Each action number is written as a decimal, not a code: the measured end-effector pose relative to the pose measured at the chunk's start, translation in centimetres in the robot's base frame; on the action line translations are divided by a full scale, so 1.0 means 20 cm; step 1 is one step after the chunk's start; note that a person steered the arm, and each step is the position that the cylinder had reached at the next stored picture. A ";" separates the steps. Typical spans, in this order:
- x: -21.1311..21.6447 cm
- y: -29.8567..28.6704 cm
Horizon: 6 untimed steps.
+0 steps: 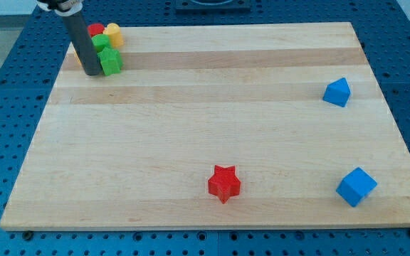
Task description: Move your arm towards the bottom center of the board
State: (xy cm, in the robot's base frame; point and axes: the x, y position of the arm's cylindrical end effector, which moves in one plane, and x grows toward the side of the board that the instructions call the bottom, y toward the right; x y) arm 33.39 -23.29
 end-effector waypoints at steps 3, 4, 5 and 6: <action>1.34 0.40; 1.42 0.67; 1.42 1.04; 1.42 1.36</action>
